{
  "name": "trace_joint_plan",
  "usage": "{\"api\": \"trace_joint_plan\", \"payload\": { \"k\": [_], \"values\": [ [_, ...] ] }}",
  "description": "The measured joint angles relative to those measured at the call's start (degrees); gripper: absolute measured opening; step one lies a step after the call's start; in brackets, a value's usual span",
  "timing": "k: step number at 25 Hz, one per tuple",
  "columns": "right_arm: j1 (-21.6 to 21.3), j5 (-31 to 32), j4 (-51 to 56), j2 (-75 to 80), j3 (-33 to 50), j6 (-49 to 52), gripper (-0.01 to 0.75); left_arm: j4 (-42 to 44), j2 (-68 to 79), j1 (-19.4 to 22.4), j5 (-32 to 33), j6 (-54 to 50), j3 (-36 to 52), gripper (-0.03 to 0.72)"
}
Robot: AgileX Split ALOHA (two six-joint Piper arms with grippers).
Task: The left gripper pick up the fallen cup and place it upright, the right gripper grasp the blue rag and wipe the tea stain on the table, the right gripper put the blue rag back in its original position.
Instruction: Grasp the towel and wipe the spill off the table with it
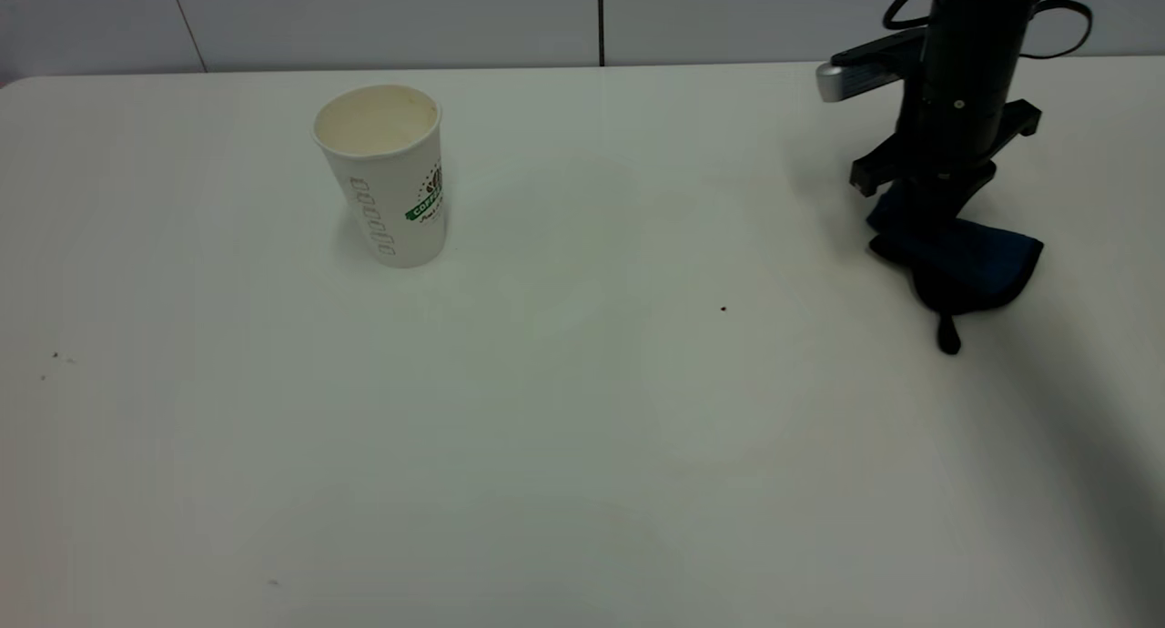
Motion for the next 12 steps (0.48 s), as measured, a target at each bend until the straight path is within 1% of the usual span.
{"api": "trace_joint_plan", "payload": {
  "k": [4,7,9,11,12],
  "values": [
    [-2.71,-0.82,-0.12,0.0,0.0,3.34,0.062,0.0,0.0,0.0,0.0,0.0,0.0,0.472],
    [-3.97,-0.94,-0.48,-0.16,0.0,6.01,0.12,0.0,0.0,0.0,0.0,0.0,0.0,0.472],
    [-4.15,-0.94,-0.66,-0.59,0.05,6.75,0.219,0.0,0.0,0.0,0.0,0.0,0.0,0.472],
    [-4.16,-0.66,-0.58,-1.42,0.43,6.92,0.344,0.0,0.0,0.0,0.0,0.0,0.0,0.472],
    [-4.16,-0.07,-0.11,-2.3,0.64,6.92,0.418,0.0,0.0,0.0,0.0,0.0,0.0,0.472]
  ]
}}
